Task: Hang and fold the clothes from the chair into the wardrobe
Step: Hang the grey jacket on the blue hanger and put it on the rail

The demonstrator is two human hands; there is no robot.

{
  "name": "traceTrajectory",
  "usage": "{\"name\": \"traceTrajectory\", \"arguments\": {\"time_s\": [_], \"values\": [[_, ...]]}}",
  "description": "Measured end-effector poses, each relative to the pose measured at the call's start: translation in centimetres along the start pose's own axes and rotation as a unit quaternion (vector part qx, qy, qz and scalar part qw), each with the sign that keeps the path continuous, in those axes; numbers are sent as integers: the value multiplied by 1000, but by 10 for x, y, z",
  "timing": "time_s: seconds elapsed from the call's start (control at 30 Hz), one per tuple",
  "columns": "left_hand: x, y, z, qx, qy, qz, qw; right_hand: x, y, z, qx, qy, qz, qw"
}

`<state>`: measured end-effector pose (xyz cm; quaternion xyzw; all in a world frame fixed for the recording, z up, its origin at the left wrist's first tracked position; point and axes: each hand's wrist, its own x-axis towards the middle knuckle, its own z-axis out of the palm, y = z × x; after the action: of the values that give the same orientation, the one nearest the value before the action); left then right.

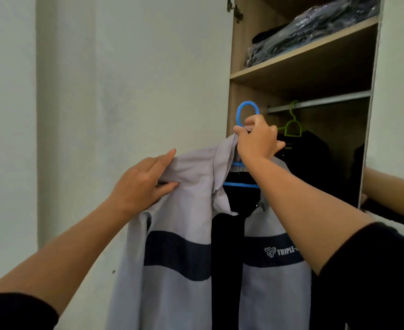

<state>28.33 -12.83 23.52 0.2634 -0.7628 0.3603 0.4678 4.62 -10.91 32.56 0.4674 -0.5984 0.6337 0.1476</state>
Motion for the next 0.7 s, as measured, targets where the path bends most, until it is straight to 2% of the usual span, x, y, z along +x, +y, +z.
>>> {"name": "traceTrajectory", "arguments": {"time_s": [0.17,0.33,0.53,0.7], "values": [[38,-14,68,-95,86,-14,992,45,19,23,-31,68,34,997],[77,-6,126,-166,121,22,978,85,48,36,-54,136,85,985],[118,15,172,-214,92,60,971,136,89,36,-78,194,79,975],[155,16,213,-205,56,107,971,186,122,39,-56,221,76,971]]}}
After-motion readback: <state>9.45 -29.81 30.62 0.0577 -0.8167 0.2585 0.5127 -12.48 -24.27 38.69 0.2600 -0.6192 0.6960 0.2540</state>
